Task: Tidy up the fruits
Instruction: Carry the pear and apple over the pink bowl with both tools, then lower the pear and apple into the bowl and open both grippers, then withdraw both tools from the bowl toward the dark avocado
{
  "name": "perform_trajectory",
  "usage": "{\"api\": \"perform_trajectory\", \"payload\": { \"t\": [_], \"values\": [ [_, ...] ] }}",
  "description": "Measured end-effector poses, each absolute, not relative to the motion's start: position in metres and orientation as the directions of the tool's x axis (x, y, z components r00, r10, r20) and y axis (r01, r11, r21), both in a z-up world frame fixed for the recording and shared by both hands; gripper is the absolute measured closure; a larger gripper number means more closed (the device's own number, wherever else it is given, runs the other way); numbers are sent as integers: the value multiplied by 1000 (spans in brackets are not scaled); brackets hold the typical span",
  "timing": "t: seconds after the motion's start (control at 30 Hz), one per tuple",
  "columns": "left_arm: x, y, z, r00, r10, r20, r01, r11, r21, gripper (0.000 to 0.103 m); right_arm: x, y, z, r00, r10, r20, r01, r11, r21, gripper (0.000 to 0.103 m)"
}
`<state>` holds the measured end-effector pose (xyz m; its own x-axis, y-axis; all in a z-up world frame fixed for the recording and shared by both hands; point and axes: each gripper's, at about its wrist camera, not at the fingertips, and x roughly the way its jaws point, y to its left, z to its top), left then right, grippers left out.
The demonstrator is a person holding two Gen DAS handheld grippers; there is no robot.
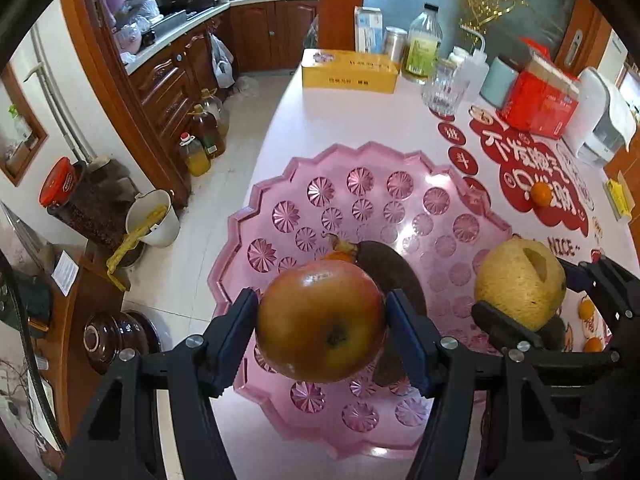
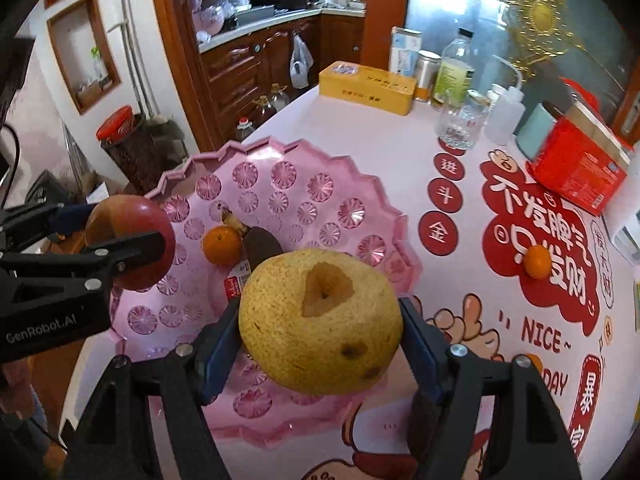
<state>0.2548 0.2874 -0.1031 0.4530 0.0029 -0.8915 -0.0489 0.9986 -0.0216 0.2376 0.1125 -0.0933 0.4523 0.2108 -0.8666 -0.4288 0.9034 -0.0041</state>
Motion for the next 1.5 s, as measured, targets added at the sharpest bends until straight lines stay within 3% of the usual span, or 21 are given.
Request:
{"api": "perform_trajectory", "payload": {
  "t": [0.23, 0.5, 0.87, 1.03, 1.5],
  "values": [
    [265, 281, -125, 417, 0, -909, -8, 1000, -4, 38, 246, 128, -117, 437, 174, -883, -472, 880, -60, 28],
    [269, 276, -149, 367, 5, -930, 9, 1000, 9, 38, 256, 128, -142, 358, 165, -919, -486, 873, -32, 28],
    [269, 279, -158, 347, 14, -938, -4, 1000, 13, 37, 254, 134, -142, 358, 164, -919, -512, 858, -46, 28],
    [267, 287, -148, 369, -8, -929, -25, 1000, -18, 15, 252, 131, -142, 353, 175, -919, -520, 853, -37, 27],
    [246, 287, -111, 420, -15, -908, -16, 1000, -24, 15, 228, 116, -100, 420, 234, -877, -490, 872, -2, 27]
  ]
}}
